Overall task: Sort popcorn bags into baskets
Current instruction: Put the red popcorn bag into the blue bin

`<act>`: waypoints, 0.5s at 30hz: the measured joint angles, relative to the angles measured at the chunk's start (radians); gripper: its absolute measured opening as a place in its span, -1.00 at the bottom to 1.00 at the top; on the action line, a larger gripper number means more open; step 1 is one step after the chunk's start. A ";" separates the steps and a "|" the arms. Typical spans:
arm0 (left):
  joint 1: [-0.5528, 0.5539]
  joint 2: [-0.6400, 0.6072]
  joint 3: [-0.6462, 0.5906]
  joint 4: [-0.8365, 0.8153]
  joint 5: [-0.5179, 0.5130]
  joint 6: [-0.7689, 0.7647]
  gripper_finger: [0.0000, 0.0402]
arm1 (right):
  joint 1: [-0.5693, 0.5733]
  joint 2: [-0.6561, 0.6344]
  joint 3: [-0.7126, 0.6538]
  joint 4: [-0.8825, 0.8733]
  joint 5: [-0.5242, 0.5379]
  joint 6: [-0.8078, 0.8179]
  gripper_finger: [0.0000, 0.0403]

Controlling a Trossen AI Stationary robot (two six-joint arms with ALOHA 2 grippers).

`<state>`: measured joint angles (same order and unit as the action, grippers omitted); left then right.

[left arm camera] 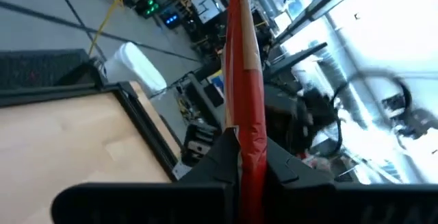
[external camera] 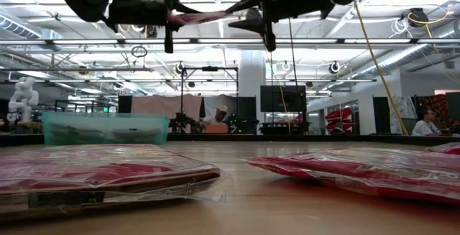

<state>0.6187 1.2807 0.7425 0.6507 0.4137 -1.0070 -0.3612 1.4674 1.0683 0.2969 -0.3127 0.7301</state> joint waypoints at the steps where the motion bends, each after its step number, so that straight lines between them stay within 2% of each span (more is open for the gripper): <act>1: -0.005 -0.001 0.000 -0.003 -0.007 0.017 -0.89 | -0.013 0.007 0.000 0.032 -0.009 0.053 -0.34; 7: -0.047 -0.001 0.000 -0.054 -0.068 0.073 -0.90 | -0.045 0.065 0.000 0.182 -0.034 0.217 -0.34; 15: -0.090 -0.001 0.000 -0.054 -0.154 0.115 -0.88 | -0.043 0.120 0.000 0.288 -0.034 0.279 -0.40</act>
<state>0.5285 1.2797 0.7422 0.5968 0.2600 -0.8921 -0.4042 1.5871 1.0687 0.5854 -0.3466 1.0088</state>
